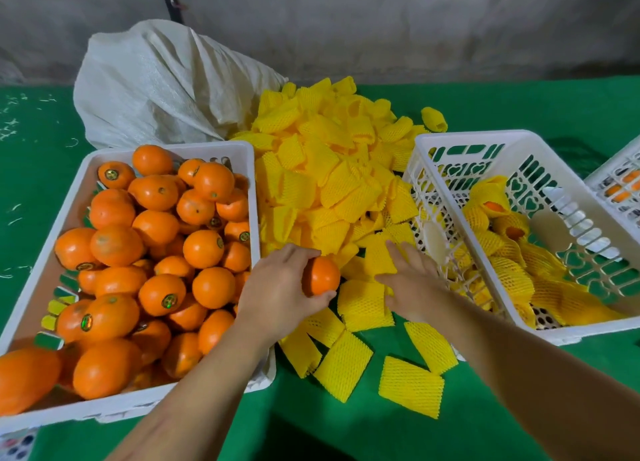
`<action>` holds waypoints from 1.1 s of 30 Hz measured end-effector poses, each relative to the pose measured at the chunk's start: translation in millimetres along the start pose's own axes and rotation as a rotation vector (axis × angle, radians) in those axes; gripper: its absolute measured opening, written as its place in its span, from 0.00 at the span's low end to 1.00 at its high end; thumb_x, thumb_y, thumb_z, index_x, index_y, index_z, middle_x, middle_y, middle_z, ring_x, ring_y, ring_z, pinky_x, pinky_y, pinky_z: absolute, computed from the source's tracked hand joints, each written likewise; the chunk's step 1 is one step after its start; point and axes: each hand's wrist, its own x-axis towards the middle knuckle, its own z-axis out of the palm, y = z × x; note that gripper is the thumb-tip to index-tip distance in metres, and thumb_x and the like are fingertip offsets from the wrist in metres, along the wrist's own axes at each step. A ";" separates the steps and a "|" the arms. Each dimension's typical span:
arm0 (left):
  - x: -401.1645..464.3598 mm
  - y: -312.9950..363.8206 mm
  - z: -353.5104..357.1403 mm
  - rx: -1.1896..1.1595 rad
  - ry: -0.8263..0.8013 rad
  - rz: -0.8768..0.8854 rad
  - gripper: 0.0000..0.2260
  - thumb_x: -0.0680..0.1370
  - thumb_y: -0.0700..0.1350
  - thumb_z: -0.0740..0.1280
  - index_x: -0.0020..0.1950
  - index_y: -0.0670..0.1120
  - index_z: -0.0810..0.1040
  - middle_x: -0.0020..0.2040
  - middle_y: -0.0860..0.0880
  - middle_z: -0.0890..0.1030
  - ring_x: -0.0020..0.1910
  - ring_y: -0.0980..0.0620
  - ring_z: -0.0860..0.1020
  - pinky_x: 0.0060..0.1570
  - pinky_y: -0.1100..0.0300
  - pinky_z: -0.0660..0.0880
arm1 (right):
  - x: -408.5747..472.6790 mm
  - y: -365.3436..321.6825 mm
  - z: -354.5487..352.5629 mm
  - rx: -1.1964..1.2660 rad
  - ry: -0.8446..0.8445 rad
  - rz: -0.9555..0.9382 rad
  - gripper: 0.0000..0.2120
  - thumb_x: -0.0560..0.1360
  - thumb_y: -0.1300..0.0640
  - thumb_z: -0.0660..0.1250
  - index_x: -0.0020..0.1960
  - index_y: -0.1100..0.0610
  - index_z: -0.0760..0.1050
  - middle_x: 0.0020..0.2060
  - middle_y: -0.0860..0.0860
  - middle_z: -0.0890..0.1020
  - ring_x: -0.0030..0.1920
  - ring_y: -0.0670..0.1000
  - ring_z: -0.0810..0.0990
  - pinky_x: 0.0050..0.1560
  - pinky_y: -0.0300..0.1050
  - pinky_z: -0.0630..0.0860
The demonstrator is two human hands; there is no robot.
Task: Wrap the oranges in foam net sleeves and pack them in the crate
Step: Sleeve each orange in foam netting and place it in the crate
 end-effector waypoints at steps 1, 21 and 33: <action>1.8 0.3 0.2 0.049 -0.018 0.005 0.34 0.73 0.68 0.74 0.75 0.54 0.74 0.65 0.53 0.78 0.62 0.48 0.77 0.59 0.49 0.75 | 6.9 -6.1 5.3 -0.009 -0.047 0.011 0.28 0.79 0.39 0.63 0.78 0.41 0.66 0.82 0.53 0.33 0.81 0.62 0.34 0.78 0.66 0.44; 3.8 5.4 -8.0 -0.189 0.017 -0.091 0.35 0.72 0.72 0.69 0.74 0.57 0.75 0.67 0.58 0.80 0.62 0.55 0.79 0.56 0.55 0.78 | 5.2 -91.3 -25.8 1.310 0.492 0.213 0.09 0.81 0.58 0.70 0.58 0.47 0.77 0.48 0.42 0.78 0.48 0.44 0.78 0.42 0.35 0.70; -39.7 23.2 -9.9 -0.956 0.109 -0.242 0.27 0.69 0.66 0.76 0.68 0.65 0.79 0.65 0.60 0.81 0.62 0.58 0.81 0.56 0.61 0.79 | -39.7 -123.2 -61.4 1.277 0.629 0.066 0.18 0.75 0.66 0.72 0.48 0.42 0.74 0.46 0.42 0.80 0.48 0.46 0.79 0.44 0.41 0.75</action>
